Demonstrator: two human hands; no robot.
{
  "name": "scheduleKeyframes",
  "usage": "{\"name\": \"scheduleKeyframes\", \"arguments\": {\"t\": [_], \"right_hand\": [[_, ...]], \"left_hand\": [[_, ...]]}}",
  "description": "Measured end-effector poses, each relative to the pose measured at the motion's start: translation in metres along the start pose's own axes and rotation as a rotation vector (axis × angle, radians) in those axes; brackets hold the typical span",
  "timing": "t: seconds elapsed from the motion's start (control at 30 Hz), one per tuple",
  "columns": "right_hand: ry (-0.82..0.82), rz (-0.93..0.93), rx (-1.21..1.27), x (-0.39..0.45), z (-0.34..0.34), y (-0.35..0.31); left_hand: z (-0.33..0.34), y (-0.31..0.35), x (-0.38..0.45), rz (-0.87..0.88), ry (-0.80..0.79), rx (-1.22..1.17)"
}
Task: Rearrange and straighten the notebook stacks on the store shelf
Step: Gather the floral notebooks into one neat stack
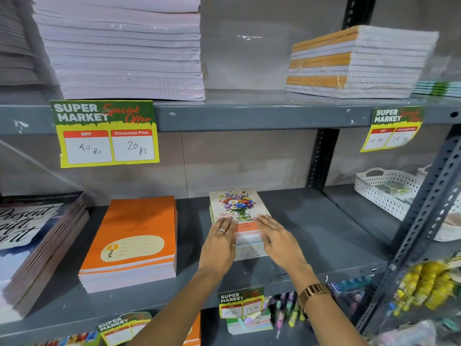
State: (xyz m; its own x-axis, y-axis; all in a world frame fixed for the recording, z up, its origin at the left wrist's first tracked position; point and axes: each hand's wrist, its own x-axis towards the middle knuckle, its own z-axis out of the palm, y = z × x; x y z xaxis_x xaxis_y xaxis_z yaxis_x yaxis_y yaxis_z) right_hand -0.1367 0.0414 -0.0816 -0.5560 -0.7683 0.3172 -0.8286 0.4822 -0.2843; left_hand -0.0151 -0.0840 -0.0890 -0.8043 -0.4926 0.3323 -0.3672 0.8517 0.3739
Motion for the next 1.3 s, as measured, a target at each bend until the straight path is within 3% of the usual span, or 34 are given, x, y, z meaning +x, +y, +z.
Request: {"name": "scheduleKeyframes", "arguments": {"t": [0.3, 0.9, 1.3], "right_hand": [[0.068, -0.01, -0.034, 0.0, 0.006, 0.001], [0.057, 0.005, 0.062, 0.003, -0.001, -0.001], [0.147, 0.034, 0.15, 0.015, 0.014, -0.064]], "left_hand": [[0.002, -0.003, 0.001, -0.005, 0.013, -0.046], [-0.005, -0.013, -0.001, -0.022, -0.035, -0.108], [-0.044, -0.074, -0.042, -0.017, 0.021, 0.194]]}}
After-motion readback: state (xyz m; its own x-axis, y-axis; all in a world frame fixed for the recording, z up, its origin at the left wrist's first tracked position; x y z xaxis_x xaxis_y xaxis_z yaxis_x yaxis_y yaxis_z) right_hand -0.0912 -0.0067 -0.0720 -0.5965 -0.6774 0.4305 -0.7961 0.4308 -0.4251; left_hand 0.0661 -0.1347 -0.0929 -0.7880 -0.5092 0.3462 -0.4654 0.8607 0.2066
